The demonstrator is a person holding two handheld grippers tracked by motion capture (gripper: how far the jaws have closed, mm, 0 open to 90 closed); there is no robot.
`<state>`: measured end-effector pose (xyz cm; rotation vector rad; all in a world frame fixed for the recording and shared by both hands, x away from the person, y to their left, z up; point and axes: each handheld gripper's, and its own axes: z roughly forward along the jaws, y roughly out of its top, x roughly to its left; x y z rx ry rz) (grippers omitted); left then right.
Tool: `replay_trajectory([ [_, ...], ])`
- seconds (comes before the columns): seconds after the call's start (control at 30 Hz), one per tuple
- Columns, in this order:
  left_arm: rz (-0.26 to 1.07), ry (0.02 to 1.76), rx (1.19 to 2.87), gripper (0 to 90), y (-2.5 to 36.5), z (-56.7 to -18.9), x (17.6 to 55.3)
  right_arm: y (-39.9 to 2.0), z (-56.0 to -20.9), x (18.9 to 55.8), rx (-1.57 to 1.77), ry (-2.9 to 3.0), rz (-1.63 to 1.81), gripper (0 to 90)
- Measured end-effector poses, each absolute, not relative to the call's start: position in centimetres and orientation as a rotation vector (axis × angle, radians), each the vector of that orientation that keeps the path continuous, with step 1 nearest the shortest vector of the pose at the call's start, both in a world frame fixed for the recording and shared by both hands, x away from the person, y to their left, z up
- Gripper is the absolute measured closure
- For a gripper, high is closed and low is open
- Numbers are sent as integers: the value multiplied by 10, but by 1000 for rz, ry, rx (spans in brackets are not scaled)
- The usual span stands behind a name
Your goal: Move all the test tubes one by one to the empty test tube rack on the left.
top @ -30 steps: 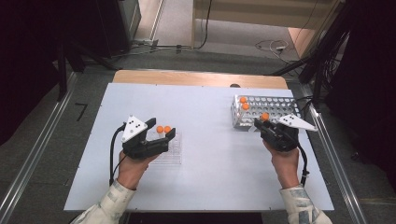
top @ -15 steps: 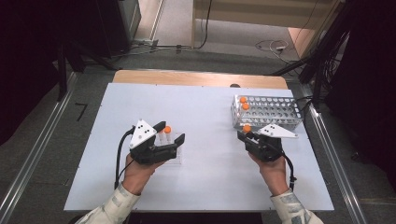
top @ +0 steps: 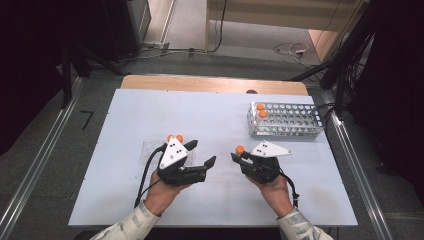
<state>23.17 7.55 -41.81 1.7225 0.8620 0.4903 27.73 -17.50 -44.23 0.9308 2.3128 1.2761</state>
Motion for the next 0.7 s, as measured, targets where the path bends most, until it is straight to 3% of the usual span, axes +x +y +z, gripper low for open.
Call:
replay_trajectory([
  [0.17, 446, 819, 1746, 307, 60, -424, 232, -162, -446, 272, 875, 2363, 1263, 715],
  [0.7, 386, 768, 1784, 629, 45, -438, 239, -144, -448, 258, 788, 2428, 1283, 715],
])
